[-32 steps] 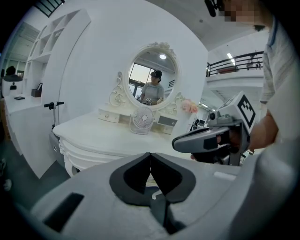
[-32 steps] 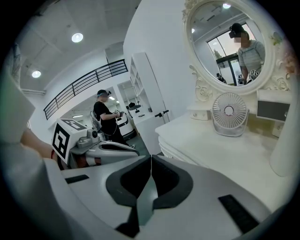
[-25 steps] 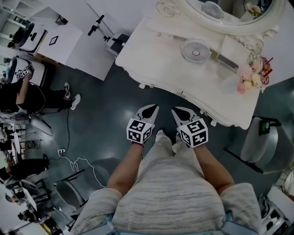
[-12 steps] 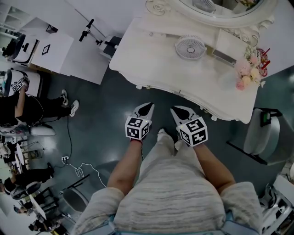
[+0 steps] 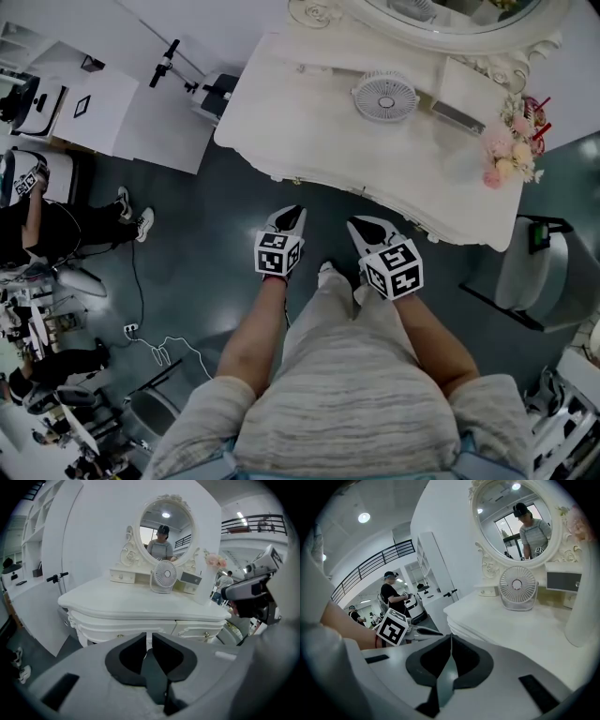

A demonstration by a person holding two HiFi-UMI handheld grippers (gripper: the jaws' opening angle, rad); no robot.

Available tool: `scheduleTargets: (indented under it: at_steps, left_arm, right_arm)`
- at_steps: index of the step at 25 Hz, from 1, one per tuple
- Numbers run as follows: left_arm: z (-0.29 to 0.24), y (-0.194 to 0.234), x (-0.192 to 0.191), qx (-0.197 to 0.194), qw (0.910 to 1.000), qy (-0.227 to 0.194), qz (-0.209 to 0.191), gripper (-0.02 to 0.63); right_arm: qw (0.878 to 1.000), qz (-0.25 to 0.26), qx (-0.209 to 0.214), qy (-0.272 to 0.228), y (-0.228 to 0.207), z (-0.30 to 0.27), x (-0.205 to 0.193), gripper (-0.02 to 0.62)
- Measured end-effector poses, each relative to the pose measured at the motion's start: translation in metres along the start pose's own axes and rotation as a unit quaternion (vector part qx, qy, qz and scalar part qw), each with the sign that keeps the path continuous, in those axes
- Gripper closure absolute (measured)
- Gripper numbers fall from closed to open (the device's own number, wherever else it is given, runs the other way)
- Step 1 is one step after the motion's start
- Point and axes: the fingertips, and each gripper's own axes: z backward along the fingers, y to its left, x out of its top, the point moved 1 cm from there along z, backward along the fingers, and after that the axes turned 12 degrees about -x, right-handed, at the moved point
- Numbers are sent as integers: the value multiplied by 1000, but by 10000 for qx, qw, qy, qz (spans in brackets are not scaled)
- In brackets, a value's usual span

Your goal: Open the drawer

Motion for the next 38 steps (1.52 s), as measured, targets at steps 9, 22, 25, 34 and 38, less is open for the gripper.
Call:
scheduleTargets:
  at_steps: [9,22,25,34,38]
  left_arm:
    - [-20,23,-11,20,9996,253,104,482]
    - [-50,59,-32,79,9972,707,217,439]
    - [-58,69,-35,112,9963,825,224,423]
    - [-83,91,-49,266,9922,1210,148,385]
    - [-91,102,-53,335,9910,1287,177,382]
  right_arm:
    - [9999,-44,-103,93,-6,-11,0,585]
    - [9996,-63,-182,224,-11,-32,1,585]
    - [9995,-78,-211,241,-12,-36,2,584]
    - [9991,-60,-289,309,-19,-47,2,584]
    - [9989,-64,-312,355,-22,-51,0,584]
